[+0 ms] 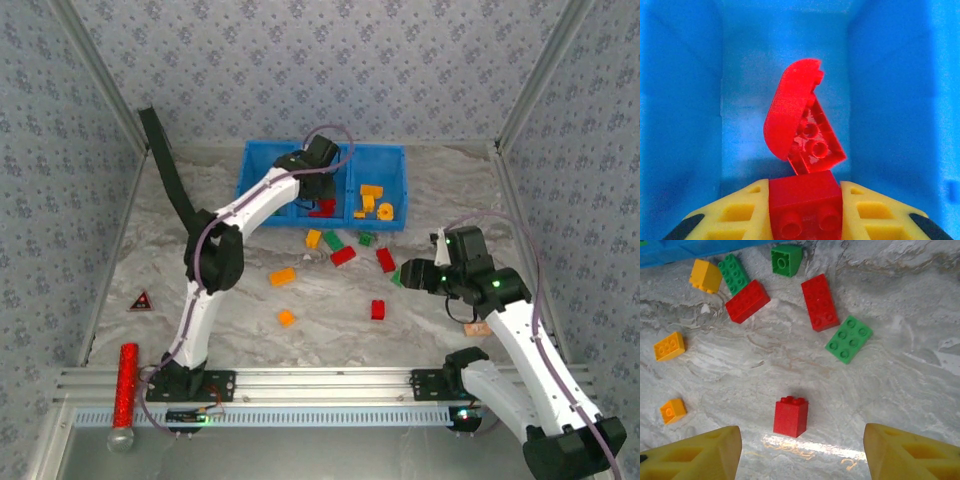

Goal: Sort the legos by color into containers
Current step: Place the lego in the container.

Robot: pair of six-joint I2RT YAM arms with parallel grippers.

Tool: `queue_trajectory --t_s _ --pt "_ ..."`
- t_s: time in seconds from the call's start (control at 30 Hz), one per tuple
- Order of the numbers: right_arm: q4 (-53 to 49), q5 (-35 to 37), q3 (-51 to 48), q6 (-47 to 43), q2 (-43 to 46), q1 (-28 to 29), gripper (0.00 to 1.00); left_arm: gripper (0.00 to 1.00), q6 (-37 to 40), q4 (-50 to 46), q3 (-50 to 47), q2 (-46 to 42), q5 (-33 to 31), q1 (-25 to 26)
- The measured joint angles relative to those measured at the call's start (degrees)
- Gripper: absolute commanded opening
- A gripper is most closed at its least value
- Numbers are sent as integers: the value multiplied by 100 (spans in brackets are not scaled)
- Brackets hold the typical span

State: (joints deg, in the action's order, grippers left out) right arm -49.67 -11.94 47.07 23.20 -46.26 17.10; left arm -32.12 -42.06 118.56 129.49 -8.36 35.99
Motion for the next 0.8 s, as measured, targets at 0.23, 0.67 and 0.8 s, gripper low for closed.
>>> queue_trajectory --t_s 0.23,0.67,0.8 --pt "-2 -94 -175 341 127 592 67 36 42 -50 177 382 15 -114" --pt "227 251 -321 850 -317 1589 67 51 227 -55 162 238 129 -149" --pt "409 382 -260 901 -636 2039 72 54 278 -24 -140 -199 184 -149"
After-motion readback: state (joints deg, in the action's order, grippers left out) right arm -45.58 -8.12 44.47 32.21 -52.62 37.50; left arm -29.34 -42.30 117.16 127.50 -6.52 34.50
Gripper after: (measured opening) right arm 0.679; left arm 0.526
